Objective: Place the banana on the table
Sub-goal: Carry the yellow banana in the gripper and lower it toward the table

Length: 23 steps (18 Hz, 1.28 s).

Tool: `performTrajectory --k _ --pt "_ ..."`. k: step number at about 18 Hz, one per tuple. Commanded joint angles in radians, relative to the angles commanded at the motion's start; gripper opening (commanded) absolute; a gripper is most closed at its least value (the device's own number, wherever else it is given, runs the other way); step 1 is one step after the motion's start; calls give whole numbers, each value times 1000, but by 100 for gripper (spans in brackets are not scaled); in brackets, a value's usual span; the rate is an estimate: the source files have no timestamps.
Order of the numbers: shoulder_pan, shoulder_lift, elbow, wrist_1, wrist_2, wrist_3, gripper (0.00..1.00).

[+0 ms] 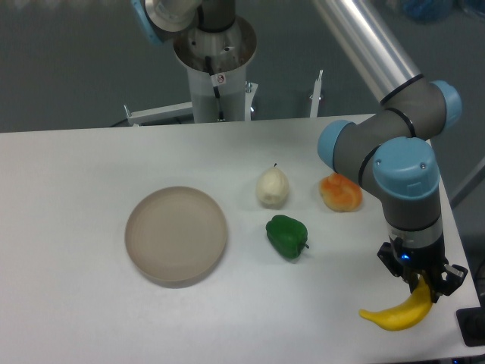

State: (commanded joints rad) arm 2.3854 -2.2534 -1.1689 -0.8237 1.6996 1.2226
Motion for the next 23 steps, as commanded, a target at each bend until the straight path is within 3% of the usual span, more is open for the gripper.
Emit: performTrajectory --k 10,15,20,23 --pt "-5 8 -20 -3 -9 -23 39" --pt "-86 9 -46 -6 8 -242 39" --pt "-138 28 -130 -8 9 -527 39" --pt "-156 2 -153 14 5 -531 40"
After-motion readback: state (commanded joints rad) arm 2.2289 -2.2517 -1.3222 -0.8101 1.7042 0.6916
